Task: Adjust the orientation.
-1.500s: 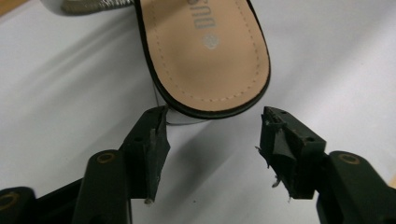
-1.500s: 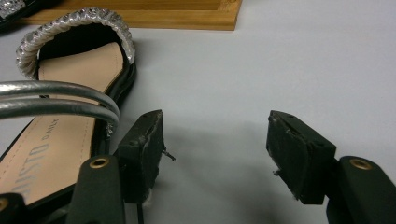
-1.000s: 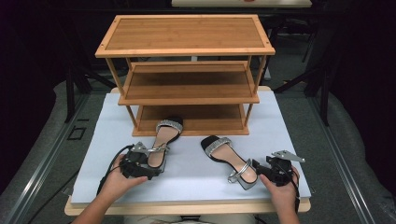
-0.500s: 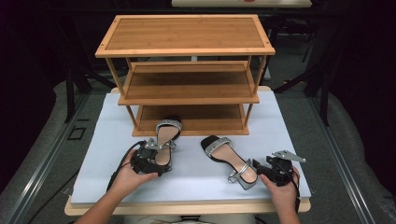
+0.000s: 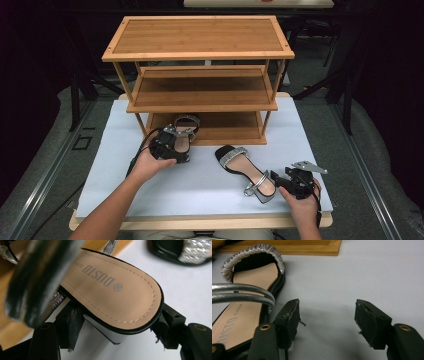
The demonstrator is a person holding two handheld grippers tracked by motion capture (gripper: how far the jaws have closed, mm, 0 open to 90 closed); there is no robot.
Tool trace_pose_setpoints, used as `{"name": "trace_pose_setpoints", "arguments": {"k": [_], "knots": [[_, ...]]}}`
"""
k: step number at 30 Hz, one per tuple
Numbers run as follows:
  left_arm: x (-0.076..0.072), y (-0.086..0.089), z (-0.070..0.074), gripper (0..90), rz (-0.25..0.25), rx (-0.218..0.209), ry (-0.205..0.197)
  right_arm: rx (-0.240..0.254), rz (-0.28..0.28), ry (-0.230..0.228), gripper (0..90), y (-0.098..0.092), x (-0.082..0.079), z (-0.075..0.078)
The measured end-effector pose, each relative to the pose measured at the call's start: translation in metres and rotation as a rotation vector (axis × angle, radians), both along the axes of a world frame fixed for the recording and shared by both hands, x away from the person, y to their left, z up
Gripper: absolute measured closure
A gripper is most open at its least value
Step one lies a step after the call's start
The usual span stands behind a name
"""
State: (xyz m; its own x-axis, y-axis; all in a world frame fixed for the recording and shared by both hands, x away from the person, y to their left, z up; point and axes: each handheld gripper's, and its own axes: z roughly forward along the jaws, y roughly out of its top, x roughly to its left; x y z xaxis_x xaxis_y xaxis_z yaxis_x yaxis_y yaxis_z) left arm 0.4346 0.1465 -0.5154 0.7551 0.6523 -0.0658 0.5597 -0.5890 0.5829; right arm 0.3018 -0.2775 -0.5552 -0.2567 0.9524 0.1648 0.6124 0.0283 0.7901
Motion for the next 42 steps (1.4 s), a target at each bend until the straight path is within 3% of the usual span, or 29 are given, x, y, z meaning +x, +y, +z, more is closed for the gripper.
{"name": "trace_pose_setpoints", "arguments": {"k": [1, 9, 11, 15, 16, 24, 25, 28, 29, 32, 33, 34, 38, 42], "knots": [[0.003, -0.002, -0.001, 31.3, 0.016, -0.018, 0.006, -0.003, -0.002, 0.005, 36.1, 0.000, 0.000, 0.000], [0.027, -0.005, -0.009, 31.4, 0.040, -0.002, -0.002, -0.003, 0.001, 0.002, 36.1, -0.001, 0.000, 0.000], [0.031, -0.003, -0.012, 31.4, 0.052, -0.019, 0.002, -0.004, 0.001, 0.004, 36.1, -0.001, 0.001, 0.000], [0.034, -0.001, -0.014, 31.4, 0.076, -0.038, -0.015, -0.004, 0.006, 0.006, 36.1, 0.000, 0.001, 0.000], [0.034, -0.003, -0.014, 31.4, 0.097, -0.067, -0.007, -0.005, 0.005, 0.005, 36.1, 0.000, 0.001, 0.000], [0.029, 0.004, -0.010, 31.3, 0.126, -0.045, 0.000, 0.001, 0.010, 0.001, 36.1, 0.001, 0.001, 0.000], [0.026, 0.003, -0.009, 31.0, 0.149, -0.074, 0.005, 0.001, 0.011, 0.002, 36.1, 0.001, 0.001, 0.000], [0.010, 0.013, -0.002, 30.7, 0.131, -0.068, -0.010, -0.006, 0.011, 0.003, 36.0, 0.001, 0.000, 0.001], [0.002, 0.016, 0.000, 30.9, 0.128, -0.061, -0.008, -0.004, 0.010, -0.006, 36.0, 0.001, -0.001, 0.001], [-0.027, 0.030, 0.001, 33.0, 0.114, -0.103, 0.015, 0.009, 0.025, -0.002, 35.9, 0.000, -0.002, 0.005], [-0.037, 0.035, 0.001, 33.5, 0.114, -0.110, 0.017, -0.017, -0.014, -0.008, 35.9, 0.001, -0.003, 0.007], [-0.044, 0.039, -0.001, 33.9, 0.115, -0.119, 0.017, 0.009, 0.010, -0.008, 35.9, 0.000, -0.002, 0.009], [-0.081, 0.064, -0.010, 34.9, 0.122, -0.099, 0.007, 0.030, 0.020, -0.023, 36.0, 0.000, -0.004, 0.020], [-0.098, 0.082, -0.017, 35.8, 0.154, -0.096, -0.004, 0.032, 0.052, -0.011, 37.1, 0.004, -0.004, 0.032]]}}
